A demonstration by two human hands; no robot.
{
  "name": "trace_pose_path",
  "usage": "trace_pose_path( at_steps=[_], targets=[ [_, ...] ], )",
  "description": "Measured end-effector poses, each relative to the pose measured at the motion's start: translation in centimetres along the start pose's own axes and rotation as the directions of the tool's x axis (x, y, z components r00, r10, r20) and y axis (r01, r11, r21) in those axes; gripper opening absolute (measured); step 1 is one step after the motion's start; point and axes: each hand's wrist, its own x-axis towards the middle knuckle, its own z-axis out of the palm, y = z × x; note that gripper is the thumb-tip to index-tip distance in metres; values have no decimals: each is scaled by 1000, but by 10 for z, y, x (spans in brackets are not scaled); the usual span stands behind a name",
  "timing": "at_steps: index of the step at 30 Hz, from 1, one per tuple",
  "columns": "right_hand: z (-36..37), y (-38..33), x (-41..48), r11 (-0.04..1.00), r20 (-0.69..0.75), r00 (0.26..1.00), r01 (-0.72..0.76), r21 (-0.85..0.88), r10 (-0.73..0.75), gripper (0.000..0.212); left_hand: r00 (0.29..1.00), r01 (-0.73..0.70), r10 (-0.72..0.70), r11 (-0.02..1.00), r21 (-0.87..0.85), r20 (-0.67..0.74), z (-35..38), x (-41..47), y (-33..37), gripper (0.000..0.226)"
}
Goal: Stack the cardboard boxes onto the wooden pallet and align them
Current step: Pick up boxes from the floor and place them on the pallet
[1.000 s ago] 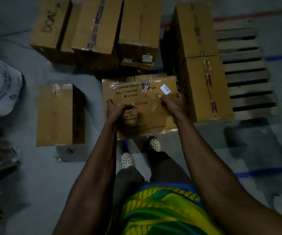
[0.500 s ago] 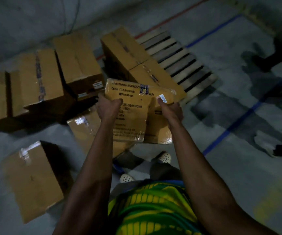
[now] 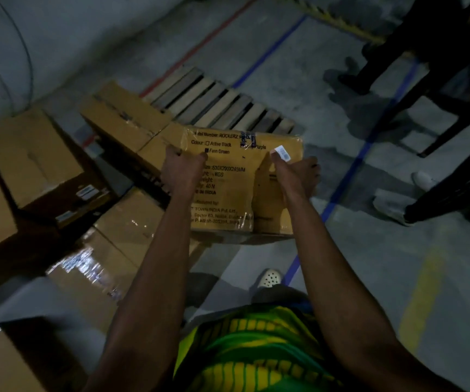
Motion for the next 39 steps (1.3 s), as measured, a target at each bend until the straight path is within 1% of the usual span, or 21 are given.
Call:
trace_pose_path(
  at_steps=[2,5,6,8,10,11,13,16,19,21,23,25,28,30,32,34,37,39],
  targets=[
    [-19,-7,38,999,-40,999,28,-36,-29,103,999,4,-4,1000,-14,38,37,2,22,58],
    [-49,-20,87,994,-98,993,63,-95,-72,97,995,57,-50,996,-76,89,84,9,54,67],
    [-58,-25,101,991,-117,989,72,-114,-85,94,993,69,-58,992,-101,105,99,11,61,65],
    [-71,-32,129,987,-153,982,89,-136,-110,90,988,88,-67,985,-148,140,125,13,78,51],
    [-76,-35,155,983,-181,975,103,-150,-130,87,983,106,-82,983,-147,164,151,23,89,32],
    [-77,-38,168,982,-191,973,104,-156,-133,86,982,114,-90,984,-139,167,163,30,95,27],
    [-78,-43,191,982,-199,971,98,-163,-129,85,980,130,-105,981,-141,170,185,43,104,29],
    [-77,-57,235,987,-178,980,60,-148,-86,87,985,111,-90,985,-132,149,224,68,131,42],
    [-72,-79,281,992,-145,989,-1,-129,-18,92,983,117,-87,974,-194,161,276,121,145,68],
    [-71,-91,308,991,-132,991,-50,-120,34,95,978,109,-74,978,-180,193,301,138,168,77],
    [-70,-102,336,989,-138,987,-96,-111,80,97,972,74,-46,990,-117,229,311,134,208,71],
    [-69,-110,362,985,-142,982,-140,-103,125,98,973,26,-15,999,-46,229,326,140,234,69],
    [-68,-118,398,980,-132,979,-167,-106,153,100,972,26,-25,1000,-3,234,352,157,255,63],
    [-66,-126,411,982,-122,983,-151,-110,138,100,973,36,-32,999,-14,229,361,165,262,58],
    [-69,-137,454,984,-100,988,-131,-122,119,99,981,46,-39,998,-33,190,393,180,282,60],
    [-68,-146,471,985,-72,993,-100,-139,91,99,985,62,-54,997,-42,165,401,184,293,58],
    [-74,-162,524,983,-16,999,-38,-178,36,98,990,109,-99,990,-92,102,439,194,316,63],
    [-78,-169,552,980,25,1000,9,-197,-4,98,991,131,-124,983,-131,57,459,194,329,56]
  ],
)
